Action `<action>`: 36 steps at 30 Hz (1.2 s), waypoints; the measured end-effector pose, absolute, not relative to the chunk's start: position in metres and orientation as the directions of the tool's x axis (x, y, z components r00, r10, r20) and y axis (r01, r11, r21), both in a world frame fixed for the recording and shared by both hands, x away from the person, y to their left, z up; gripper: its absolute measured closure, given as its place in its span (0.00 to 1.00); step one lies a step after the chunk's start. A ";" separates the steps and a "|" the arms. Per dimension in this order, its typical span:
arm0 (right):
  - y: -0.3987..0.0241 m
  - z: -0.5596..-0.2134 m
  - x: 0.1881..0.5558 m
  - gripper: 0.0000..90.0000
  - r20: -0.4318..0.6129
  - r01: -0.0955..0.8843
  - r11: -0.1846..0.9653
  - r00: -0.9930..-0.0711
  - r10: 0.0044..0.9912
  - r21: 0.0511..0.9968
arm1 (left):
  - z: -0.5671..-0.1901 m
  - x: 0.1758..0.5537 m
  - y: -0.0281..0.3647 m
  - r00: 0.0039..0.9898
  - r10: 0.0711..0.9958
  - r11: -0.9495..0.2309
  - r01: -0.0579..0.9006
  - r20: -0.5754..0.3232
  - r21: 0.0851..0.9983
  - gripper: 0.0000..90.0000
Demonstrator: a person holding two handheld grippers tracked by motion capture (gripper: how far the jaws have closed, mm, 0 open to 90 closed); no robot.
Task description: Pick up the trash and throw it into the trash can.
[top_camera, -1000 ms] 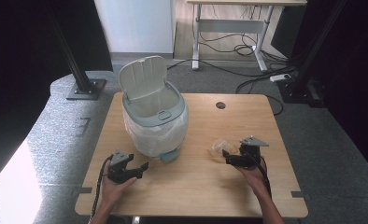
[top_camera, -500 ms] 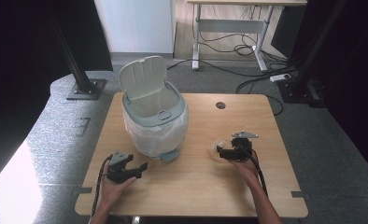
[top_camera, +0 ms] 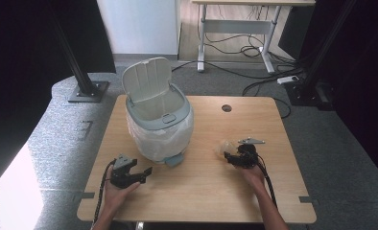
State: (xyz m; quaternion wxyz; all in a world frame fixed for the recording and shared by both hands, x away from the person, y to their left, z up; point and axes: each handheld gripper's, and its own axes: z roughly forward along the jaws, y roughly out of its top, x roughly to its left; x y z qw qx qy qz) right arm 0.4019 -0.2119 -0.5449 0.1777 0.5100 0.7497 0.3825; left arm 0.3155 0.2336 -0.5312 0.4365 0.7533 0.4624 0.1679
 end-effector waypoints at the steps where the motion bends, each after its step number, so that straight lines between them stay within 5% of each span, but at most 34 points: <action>1: -0.212 -0.545 0.402 0.48 0.122 0.627 0.192 -0.422 0.898 0.755 | -0.531 0.316 0.234 0.516 0.843 -0.192 0.551 -0.151 0.812 0.25; 6: -0.210 -0.544 0.399 0.66 0.098 0.604 0.225 -0.454 0.886 0.765 | -0.531 0.316 0.234 0.516 0.843 -0.191 0.553 -0.153 0.811 0.26; 13: -0.216 -0.537 0.394 0.75 0.116 0.584 0.206 -0.466 0.877 0.785 | -0.532 0.316 0.234 0.517 0.842 -0.193 0.555 -0.153 0.809 0.26; 36: -0.235 -0.462 0.354 0.79 0.184 0.427 0.082 -0.545 0.818 0.900 | -0.533 0.317 0.234 0.516 0.843 -0.196 0.560 -0.154 0.805 0.26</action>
